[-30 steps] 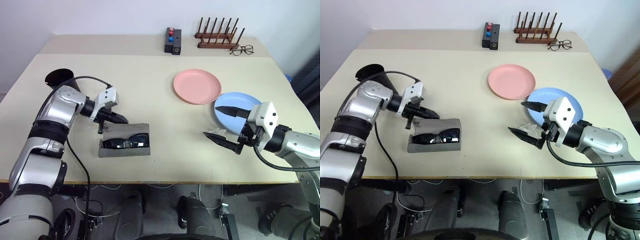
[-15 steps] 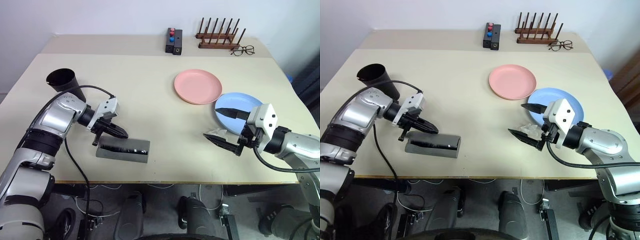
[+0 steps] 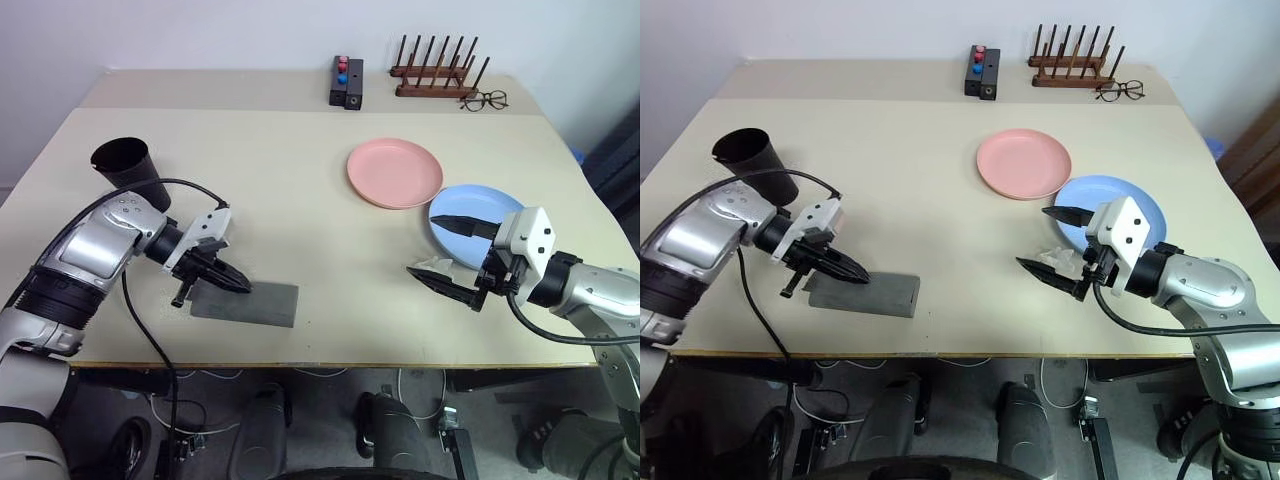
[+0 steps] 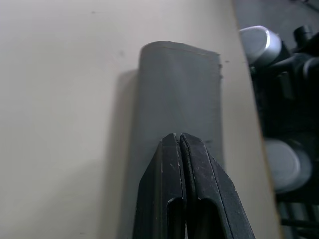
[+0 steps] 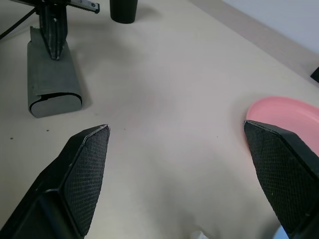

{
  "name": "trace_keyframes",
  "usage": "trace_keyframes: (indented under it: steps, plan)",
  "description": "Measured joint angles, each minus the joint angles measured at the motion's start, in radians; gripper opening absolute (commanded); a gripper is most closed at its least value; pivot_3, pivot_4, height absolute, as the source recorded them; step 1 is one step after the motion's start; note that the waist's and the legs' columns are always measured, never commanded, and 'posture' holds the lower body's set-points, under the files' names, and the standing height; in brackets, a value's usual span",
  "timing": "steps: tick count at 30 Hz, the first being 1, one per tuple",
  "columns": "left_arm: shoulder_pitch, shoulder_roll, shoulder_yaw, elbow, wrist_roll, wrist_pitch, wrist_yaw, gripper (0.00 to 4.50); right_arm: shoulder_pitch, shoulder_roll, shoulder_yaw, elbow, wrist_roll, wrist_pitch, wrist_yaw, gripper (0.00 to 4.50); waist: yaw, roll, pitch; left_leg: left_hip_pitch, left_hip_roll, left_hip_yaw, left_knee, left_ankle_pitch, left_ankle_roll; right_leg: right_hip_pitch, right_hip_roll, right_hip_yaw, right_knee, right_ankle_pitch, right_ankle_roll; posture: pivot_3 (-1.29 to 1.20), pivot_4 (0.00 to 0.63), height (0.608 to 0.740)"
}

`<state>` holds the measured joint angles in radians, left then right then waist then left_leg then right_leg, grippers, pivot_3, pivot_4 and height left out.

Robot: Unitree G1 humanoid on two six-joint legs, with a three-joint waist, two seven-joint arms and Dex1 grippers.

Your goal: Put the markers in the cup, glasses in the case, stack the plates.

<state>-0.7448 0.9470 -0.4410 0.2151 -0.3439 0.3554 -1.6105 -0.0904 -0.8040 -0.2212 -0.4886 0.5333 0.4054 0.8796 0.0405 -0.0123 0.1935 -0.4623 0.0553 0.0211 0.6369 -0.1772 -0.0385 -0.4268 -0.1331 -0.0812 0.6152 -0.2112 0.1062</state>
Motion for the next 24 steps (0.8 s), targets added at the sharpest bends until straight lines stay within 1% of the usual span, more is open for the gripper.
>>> trace_keyframes:
  steps: [8,10,11,14,18,19,22,24]
  plan:
    - [0.001,0.0,0.001,0.001,-0.035,0.032,0.0,0.04,-0.006,0.0,0.001,0.006,-0.009,-0.007,-0.001,4.38,-0.001,0.0,0.0,0.0,0.0,0.0,0.0,0.0,0.0,0.0,0.0,0.0,0.0,0.0,0.0,0.0,0.15,0.74]
    - [-0.019,0.005,0.001,0.002,-0.099,0.09,0.0,0.55,-0.01,0.001,0.003,0.012,-0.009,-0.008,-0.001,4.38,0.0,0.0,0.0,0.0,0.0,0.0,0.0,0.0,0.0,0.0,0.0,0.0,0.0,0.0,0.001,0.0,0.15,0.74]
    - [-0.04,0.015,0.002,0.002,-0.133,0.126,0.0,0.87,-0.011,0.002,0.005,0.014,-0.009,-0.009,-0.001,4.38,-0.001,0.0,0.0,0.0,0.0,0.0,0.0,0.0,0.0,0.0,0.0,0.0,0.0,-0.001,0.001,0.0,0.15,0.74]
    - [-0.116,0.073,0.012,0.001,-0.227,0.216,0.0,2.28,-0.012,0.006,0.01,0.022,-0.009,-0.011,-0.004,4.38,-0.002,0.0,0.0,0.0,0.0,0.0,0.0,0.0,0.0,0.0,0.0,0.0,0.0,-0.001,0.002,0.0,0.15,0.74]
    - [-0.169,0.089,0.029,0.026,-0.307,0.29,0.0,4.32,-0.016,0.018,0.01,0.031,-0.009,-0.017,-0.008,4.38,-0.002,0.0,0.0,0.0,0.0,0.0,0.0,0.0,0.0,0.0,0.0,0.0,0.0,-0.001,0.002,0.0,0.15,0.74]
    - [-0.178,0.084,0.038,0.044,-0.32,0.305,0.0,4.47,-0.02,0.023,0.01,0.035,-0.009,-0.019,-0.01,4.38,-0.002,0.0,0.0,0.0,0.0,0.0,0.0,0.0,0.0,0.0,0.0,0.0,0.0,-0.001,0.002,0.0,0.15,0.74]
    - [-0.221,0.021,0.108,0.12,-0.316,0.314,0.004,4.47,-0.045,0.038,0.016,0.057,-0.022,-0.025,-0.026,4.38,0.001,0.0,0.0,0.0,0.0,0.0,0.0,0.0,0.0,0.0,0.0,0.0,0.0,-0.001,0.002,0.0,0.15,0.74]
    - [-0.237,-0.048,0.173,0.172,-0.28,0.243,0.063,4.47,-0.078,0.037,0.035,0.094,-0.066,-0.013,-0.06,4.38,0.0,0.0,0.0,0.0,0.0,0.0,0.001,0.0,0.0,0.001,0.0,0.0,0.0,0.0,0.001,0.0,0.15,0.74]
